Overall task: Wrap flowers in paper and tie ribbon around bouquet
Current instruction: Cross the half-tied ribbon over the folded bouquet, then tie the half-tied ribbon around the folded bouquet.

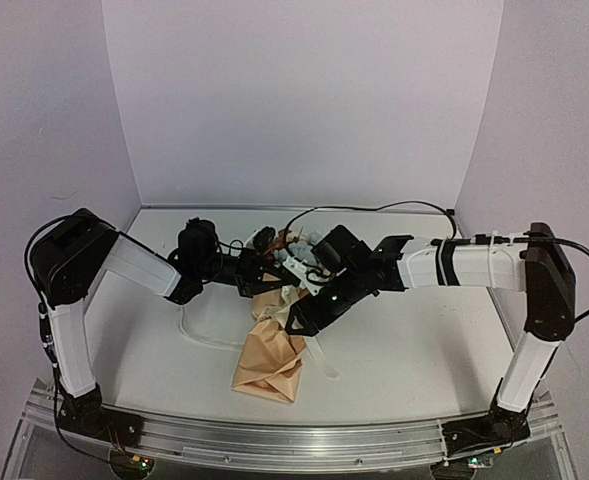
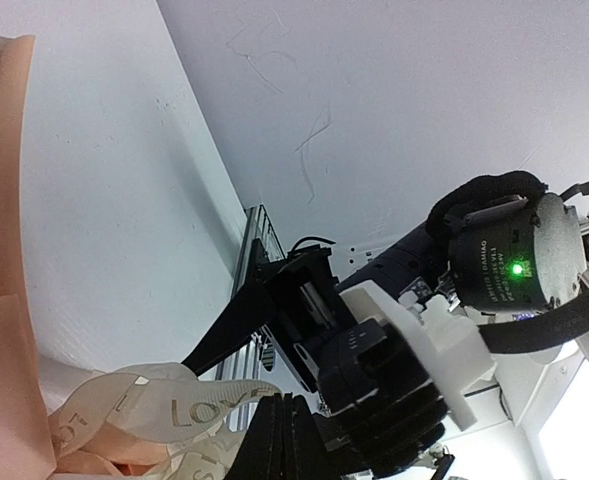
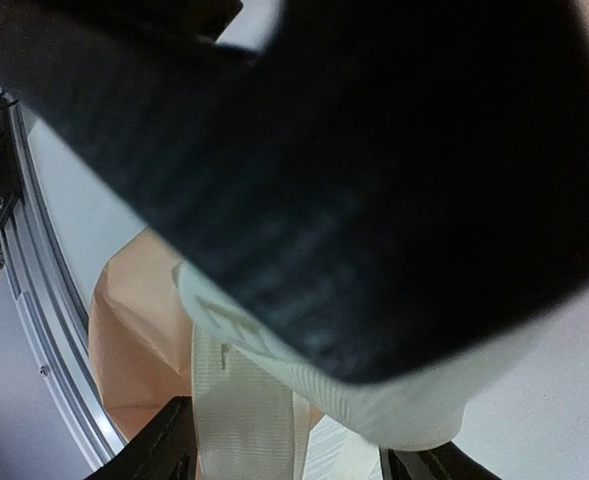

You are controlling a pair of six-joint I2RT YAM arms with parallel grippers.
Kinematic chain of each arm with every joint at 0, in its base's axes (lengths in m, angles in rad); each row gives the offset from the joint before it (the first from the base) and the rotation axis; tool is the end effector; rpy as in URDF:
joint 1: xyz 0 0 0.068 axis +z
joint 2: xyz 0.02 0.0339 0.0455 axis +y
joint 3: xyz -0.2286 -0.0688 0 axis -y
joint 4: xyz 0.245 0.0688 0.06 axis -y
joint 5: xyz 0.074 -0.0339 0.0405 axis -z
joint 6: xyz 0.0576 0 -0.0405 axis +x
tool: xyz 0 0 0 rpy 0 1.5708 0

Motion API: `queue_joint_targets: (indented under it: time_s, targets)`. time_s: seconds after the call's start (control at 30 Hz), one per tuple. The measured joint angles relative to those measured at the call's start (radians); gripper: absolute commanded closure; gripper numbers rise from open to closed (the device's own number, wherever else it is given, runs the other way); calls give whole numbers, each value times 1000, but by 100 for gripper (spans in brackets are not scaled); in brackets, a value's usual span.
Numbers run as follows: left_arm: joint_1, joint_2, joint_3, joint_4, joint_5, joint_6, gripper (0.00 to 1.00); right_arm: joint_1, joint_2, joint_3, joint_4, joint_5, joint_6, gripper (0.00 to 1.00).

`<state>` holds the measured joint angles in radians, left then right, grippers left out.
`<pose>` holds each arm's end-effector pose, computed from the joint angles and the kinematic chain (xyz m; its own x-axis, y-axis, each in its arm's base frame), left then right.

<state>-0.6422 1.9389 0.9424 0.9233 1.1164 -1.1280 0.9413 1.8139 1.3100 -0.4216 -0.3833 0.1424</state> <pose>0.2771 -0.2719 0.1464 -0.9110 0.1862 -0.3679 0.3672 -0.0398 -0.9293 0.2152 0.3321 0.1678 -0.5908 -0.5876 -0.5529 -0.8064 0.4522 0.3811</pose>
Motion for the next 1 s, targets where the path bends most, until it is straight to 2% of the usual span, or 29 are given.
queue_joint_targets:
  time_s: [0.07, 0.2, 0.3, 0.33, 0.4, 0.47, 0.67, 1.0]
  targets:
    - [1, 11, 0, 6, 2, -10, 100, 0, 0, -1, 10, 9, 0, 45]
    - [2, 27, 0, 13, 7, -28, 100, 0, 5, -2, 18, 25, -4, 70]
    - [4, 28, 0, 20, 7, -31, 100, 0, 11, -4, 17, 24, 8, 74]
    - [5, 28, 0, 21, 6, -31, 100, 0, 11, -8, 17, 23, 8, 78]
    - [9, 28, 0, 21, 6, -30, 100, 0, 11, -21, 20, 24, 13, 93]
    - [16, 27, -3, 16, 1, -26, 100, 0, 11, -37, 19, 27, 19, 100]
    - [43, -16, -66, -87, -65, 60, 100, -1, 10, -56, -6, 59, 23, 100]
    - [61, -174, -125, -437, -249, 305, 100, -5, -1, -65, -50, 159, 47, 100]
